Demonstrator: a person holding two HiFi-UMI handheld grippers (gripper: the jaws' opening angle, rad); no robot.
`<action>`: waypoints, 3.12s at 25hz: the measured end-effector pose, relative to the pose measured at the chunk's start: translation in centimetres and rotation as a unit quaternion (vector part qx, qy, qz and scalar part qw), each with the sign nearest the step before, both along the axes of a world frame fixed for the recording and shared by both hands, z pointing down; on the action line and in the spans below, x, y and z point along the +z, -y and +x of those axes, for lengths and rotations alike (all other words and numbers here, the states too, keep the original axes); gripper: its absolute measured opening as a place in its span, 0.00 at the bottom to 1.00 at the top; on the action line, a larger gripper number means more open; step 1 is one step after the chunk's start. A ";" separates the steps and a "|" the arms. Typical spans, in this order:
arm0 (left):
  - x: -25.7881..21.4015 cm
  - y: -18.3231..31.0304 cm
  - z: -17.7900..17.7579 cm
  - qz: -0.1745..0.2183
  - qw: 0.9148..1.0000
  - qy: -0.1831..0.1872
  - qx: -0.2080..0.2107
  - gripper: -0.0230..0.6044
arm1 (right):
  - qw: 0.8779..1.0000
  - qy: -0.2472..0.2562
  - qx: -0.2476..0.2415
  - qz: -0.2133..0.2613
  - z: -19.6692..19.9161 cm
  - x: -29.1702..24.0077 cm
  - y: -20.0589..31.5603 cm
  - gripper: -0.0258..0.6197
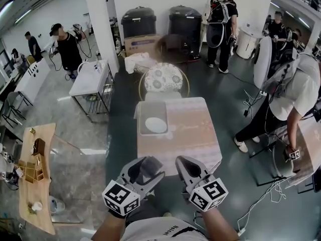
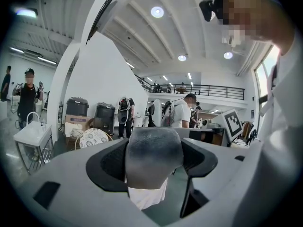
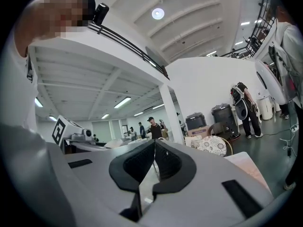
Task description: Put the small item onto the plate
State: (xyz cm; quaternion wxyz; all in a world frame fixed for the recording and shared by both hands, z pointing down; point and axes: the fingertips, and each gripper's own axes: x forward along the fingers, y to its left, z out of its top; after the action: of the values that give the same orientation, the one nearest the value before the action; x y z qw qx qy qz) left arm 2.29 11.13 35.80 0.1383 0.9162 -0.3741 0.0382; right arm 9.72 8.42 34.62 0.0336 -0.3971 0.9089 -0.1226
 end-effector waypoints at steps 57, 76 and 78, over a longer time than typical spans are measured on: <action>39.7 37.2 0.2 -0.064 0.922 0.282 0.257 0.54 | 0.987 0.020 0.069 -0.146 -3.4 28.3 36.3 0.06; 47.4 38.3 0.5 -0.065 0.871 0.353 0.336 0.54 | 0.985 0.020 0.088 -0.149 -3.3 32.2 35.9 0.06; 47.6 38.2 0.4 -0.069 0.869 0.353 0.340 0.54 | 0.984 0.018 0.089 -0.151 -3.4 32.1 35.7 0.06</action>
State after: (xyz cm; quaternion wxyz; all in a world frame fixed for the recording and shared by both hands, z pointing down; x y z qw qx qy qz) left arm 2.73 -27.08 83.41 0.0388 0.9004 -0.0601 0.4292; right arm 6.37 -27.25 66.68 0.0008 -0.4748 0.8403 -0.2617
